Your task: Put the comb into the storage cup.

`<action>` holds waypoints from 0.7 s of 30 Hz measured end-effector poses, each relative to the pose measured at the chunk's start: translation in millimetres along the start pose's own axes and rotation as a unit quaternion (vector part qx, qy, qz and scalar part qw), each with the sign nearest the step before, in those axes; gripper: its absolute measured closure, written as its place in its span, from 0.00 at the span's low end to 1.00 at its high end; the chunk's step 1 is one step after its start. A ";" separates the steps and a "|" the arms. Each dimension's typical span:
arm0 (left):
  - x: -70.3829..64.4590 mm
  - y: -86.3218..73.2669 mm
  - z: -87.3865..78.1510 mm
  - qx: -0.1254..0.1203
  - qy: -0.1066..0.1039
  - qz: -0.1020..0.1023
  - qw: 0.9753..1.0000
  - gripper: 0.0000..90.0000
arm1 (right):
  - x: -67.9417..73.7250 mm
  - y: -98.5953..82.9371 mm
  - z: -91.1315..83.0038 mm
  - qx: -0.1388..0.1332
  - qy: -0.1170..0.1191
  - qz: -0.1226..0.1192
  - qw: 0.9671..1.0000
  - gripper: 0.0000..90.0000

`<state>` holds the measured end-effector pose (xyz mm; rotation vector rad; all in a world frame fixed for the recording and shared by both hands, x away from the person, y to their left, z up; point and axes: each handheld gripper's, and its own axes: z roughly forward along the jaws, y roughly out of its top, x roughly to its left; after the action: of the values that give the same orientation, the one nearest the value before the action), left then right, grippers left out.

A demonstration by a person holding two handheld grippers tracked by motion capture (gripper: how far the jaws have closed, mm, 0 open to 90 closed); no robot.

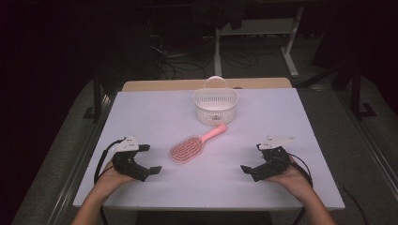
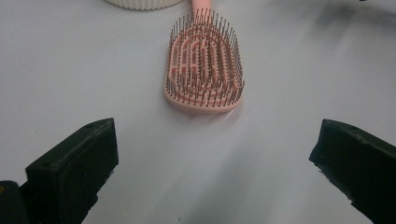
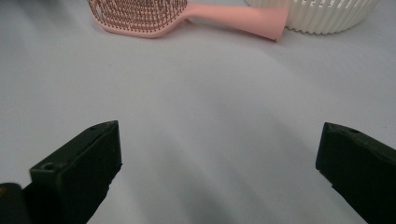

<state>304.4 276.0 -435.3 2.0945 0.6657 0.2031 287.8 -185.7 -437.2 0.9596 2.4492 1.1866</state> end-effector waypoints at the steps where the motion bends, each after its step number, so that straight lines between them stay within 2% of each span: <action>1: 0.3 -0.7 0.3 0.000 -0.002 -0.001 1.000 0.00 | 0.2 0.2 -0.2 0.000 0.000 0.000 1.000 0.00; 9: -0.8 -1.4 -0.7 -0.001 -0.007 -0.001 1.000 0.00 | 0.1 6.6 -1.7 -0.001 0.005 -0.001 1.000 0.00; 21: 0.9 -3.0 -5.2 -0.006 -0.004 -0.005 1.000 0.00 | -4.0 12.7 -0.3 -0.004 0.011 -0.002 1.000 0.00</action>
<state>302.1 281.6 -434.8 2.0788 0.6684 0.1920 296.4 -182.8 -427.4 0.9442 2.4599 1.2119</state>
